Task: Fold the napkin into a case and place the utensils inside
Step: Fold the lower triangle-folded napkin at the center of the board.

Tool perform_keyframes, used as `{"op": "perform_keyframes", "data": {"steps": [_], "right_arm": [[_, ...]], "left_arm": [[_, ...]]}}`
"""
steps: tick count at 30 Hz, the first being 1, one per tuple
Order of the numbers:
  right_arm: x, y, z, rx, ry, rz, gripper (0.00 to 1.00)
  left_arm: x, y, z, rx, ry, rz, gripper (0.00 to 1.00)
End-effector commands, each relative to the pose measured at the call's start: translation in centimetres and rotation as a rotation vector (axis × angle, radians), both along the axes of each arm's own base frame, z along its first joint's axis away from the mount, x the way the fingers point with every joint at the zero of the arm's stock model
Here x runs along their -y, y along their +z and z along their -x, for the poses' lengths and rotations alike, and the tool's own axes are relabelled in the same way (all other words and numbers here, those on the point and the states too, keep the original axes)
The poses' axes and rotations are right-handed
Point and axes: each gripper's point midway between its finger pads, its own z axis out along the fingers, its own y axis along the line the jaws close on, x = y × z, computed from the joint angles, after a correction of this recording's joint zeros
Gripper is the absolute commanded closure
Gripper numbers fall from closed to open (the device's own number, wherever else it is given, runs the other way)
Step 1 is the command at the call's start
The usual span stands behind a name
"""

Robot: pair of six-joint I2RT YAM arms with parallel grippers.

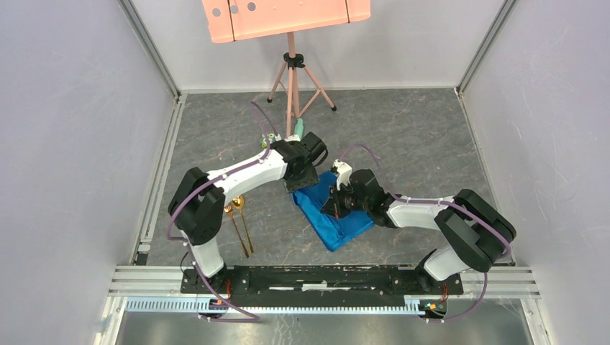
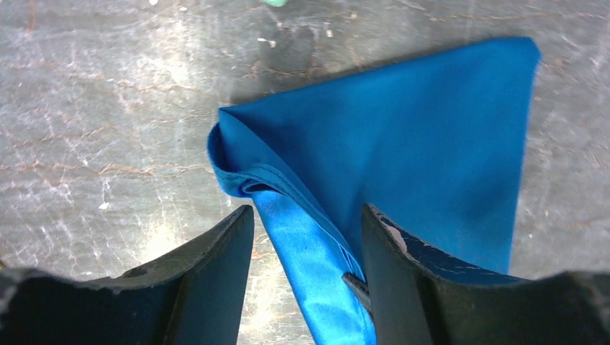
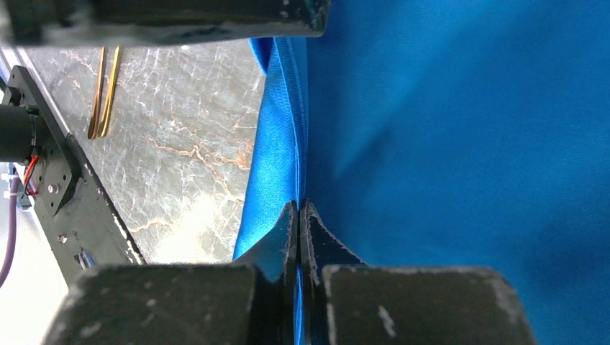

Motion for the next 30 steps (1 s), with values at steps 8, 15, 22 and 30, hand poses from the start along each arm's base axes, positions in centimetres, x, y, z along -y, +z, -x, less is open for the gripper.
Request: {"op": "perform_keyframes", "data": {"steps": [8,15,22,30], "right_arm": [[1.7,0.6,-1.4,0.01,-0.063,-0.041,1.0],[2.0,0.0,-1.1,-0.007,-0.073,-0.045,1.0],[2.1,0.1,-1.2,-0.006,-0.08,-0.048,0.99],[2.2,0.5,-1.1,0.003,-0.087,-0.054,0.99]], "left_arm": [[0.9,2.6,0.1,0.186,-0.257,0.212,0.33],[-1.4,1.6,-0.1,0.206,-0.23,0.307,0.61],[-0.1,0.5,-1.2,0.178,-0.255,0.381,0.88],[1.7,-0.9,-2.3,0.15,-0.283,0.418,0.94]]}}
